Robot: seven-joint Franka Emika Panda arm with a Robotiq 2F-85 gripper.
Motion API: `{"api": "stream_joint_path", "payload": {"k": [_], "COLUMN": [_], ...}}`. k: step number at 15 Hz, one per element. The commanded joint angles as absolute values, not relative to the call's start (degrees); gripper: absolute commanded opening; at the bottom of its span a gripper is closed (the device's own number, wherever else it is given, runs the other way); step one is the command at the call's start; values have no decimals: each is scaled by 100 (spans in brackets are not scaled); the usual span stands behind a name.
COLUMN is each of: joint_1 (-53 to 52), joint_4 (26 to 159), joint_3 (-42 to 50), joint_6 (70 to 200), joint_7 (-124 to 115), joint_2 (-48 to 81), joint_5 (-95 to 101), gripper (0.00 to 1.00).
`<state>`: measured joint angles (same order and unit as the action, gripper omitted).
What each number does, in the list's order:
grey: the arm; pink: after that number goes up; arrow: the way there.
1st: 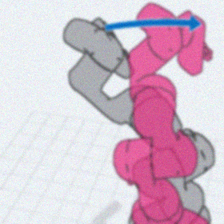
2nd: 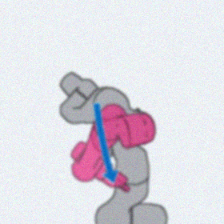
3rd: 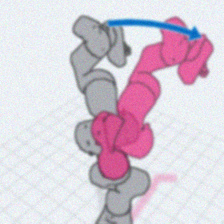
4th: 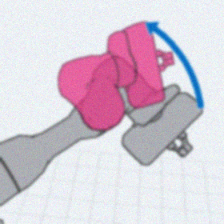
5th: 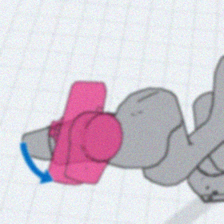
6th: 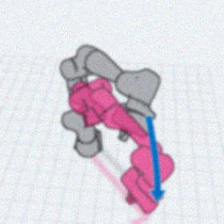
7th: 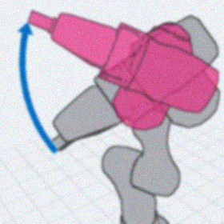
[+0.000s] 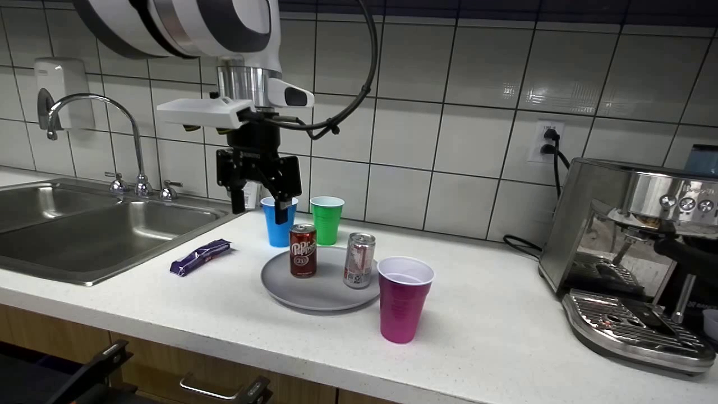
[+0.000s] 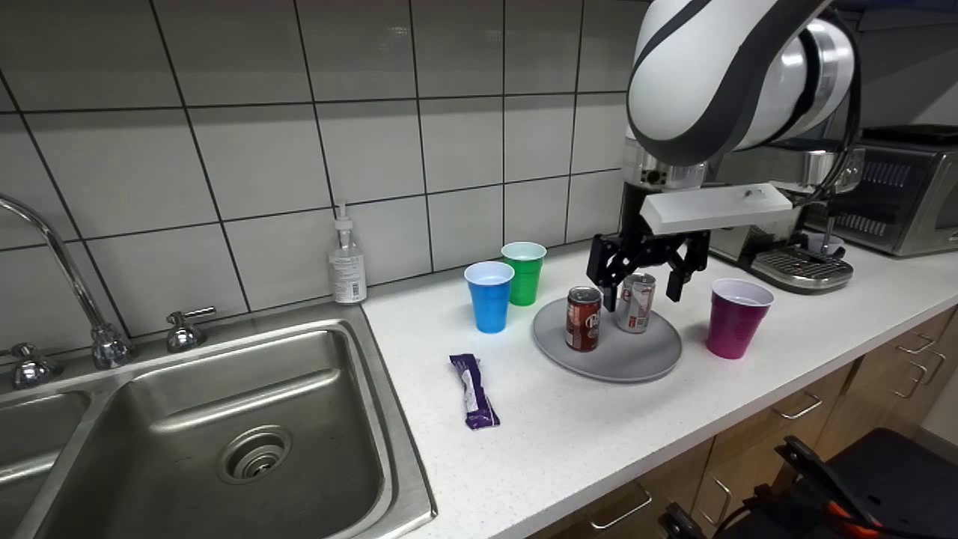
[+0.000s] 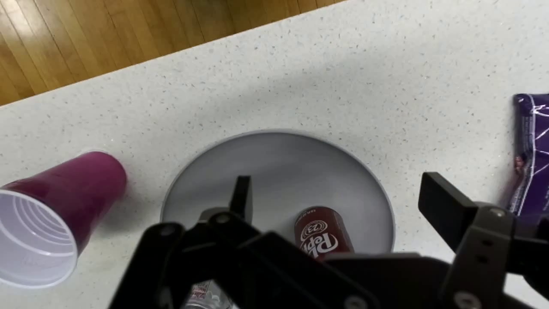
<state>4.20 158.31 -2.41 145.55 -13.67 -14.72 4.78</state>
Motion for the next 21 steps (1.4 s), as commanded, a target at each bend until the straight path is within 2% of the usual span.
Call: {"api": "stream_joint_path", "payload": {"k": [1,15,21], "joint_1": [595,426,573], "joint_4": [15500,15652,15479], "joint_3": [-372,-215,-234], "joint_6": [14827,14744,15343], "joint_7": [-2074,-1822,-2465], "joint_2": [-845,-971,-592], "joint_5": [879,751,947], "gripper": [100,100,100]}}
